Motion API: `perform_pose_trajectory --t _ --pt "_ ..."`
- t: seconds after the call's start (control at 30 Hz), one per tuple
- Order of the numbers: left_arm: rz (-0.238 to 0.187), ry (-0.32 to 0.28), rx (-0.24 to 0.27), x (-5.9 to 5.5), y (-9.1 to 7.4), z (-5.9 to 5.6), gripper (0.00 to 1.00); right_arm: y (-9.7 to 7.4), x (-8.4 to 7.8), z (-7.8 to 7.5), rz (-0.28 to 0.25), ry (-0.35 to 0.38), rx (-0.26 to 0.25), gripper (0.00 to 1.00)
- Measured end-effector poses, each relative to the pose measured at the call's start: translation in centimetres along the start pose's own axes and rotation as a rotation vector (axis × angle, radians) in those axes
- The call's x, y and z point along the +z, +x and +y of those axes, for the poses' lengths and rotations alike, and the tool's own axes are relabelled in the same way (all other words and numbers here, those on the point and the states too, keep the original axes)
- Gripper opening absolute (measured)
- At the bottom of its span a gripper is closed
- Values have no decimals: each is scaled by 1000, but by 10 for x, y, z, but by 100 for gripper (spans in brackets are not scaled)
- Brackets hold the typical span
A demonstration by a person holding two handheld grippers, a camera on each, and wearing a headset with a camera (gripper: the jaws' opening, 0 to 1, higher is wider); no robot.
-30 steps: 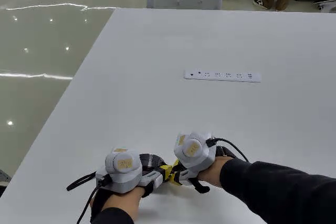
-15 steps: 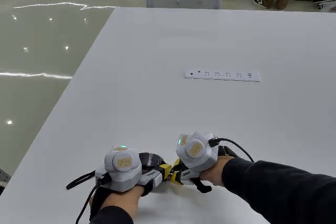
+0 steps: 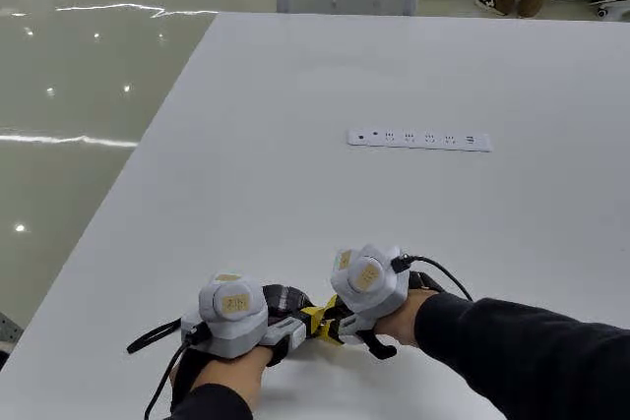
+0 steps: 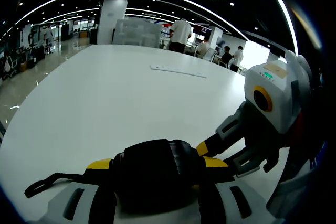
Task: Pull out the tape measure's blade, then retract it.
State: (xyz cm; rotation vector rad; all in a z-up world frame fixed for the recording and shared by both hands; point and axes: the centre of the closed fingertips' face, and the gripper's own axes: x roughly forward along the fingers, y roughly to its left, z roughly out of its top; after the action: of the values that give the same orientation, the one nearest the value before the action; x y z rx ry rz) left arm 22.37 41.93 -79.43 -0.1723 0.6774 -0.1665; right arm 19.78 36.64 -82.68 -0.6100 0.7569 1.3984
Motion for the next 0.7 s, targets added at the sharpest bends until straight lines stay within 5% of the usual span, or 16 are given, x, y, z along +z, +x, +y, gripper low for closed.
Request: perform_pose_trajectory --t 0.7 --pt "-3 0 -2 0 0 0 60 1 -1 1 5 -11 1 12"
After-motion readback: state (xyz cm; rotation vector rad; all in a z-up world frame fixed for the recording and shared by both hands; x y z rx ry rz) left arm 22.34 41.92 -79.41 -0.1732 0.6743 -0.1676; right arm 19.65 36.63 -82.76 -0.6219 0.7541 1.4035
